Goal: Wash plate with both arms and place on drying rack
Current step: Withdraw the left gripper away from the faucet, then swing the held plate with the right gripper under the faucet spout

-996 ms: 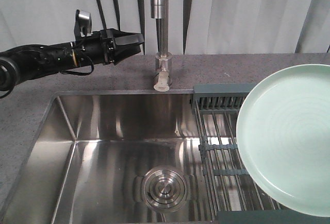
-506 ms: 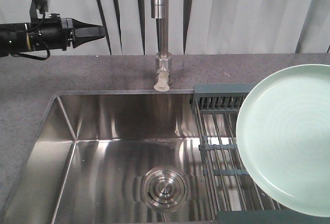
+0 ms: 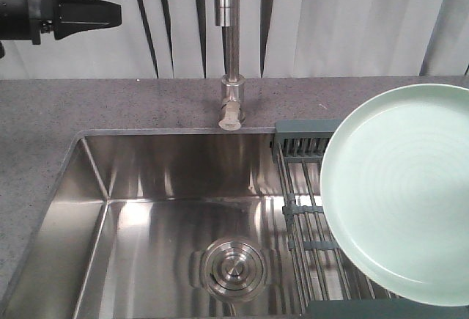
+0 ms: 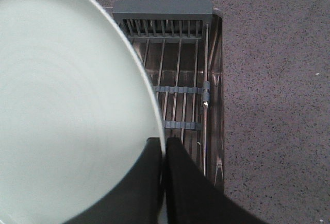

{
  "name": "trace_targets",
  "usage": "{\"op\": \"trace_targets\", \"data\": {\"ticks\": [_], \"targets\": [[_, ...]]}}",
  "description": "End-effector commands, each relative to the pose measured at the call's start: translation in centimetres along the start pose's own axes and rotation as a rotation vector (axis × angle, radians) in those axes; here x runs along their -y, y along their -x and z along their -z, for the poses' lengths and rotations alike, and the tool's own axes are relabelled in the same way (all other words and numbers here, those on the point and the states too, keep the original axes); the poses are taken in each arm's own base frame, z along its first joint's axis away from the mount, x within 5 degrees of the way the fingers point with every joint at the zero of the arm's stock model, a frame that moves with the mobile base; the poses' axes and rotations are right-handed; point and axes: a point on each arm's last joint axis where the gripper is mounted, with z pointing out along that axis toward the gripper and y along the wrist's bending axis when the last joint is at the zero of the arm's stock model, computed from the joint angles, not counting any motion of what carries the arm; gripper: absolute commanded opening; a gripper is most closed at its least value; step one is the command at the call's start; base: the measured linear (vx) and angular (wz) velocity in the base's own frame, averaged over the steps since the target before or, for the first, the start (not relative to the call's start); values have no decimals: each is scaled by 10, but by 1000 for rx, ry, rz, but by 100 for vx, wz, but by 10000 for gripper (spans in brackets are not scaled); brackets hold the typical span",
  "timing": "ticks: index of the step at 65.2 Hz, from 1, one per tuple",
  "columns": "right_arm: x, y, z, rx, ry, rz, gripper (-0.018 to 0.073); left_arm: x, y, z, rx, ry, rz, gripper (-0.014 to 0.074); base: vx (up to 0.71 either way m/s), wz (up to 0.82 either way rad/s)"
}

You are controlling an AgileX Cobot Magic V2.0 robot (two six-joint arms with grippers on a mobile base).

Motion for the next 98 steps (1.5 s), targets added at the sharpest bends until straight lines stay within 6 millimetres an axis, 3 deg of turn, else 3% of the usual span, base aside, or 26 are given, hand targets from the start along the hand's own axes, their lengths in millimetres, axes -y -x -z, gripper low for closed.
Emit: {"op": "trace_targets", "data": {"ticks": [1, 19, 38, 53, 62, 78, 89, 98], "targets": [[-1, 11, 6, 90, -1, -1, -6, 48, -11, 17, -93, -117, -51, -7, 0, 0], [0, 10, 6, 88, -7, 2, -6, 91, -63, 38, -46, -9, -18, -7, 0, 0], [0, 10, 6, 87, -7, 2, -6, 129, -99, 71, 172, 303, -112, -7, 0, 0], [2, 16, 2, 115, -13, -4, -6, 150, -123, 88, 273, 411, -163, -6, 0, 0], [8, 33, -20, 109, 11, 6, -6, 160, -124, 94, 315, 430, -198, -6, 0, 0], [14, 52, -88, -66, 236, 3, -6, 164, -125, 94, 309, 410, -203, -6, 0, 0], [-4, 55, -113, -127, 453, 23, -6, 166, -127, 93, 289, 382, -204, -6, 0, 0], [-34, 52, -138, -194, 530, 79, -5, 166, -128, 92, 285, 376, -204, -6, 0, 0]]}}
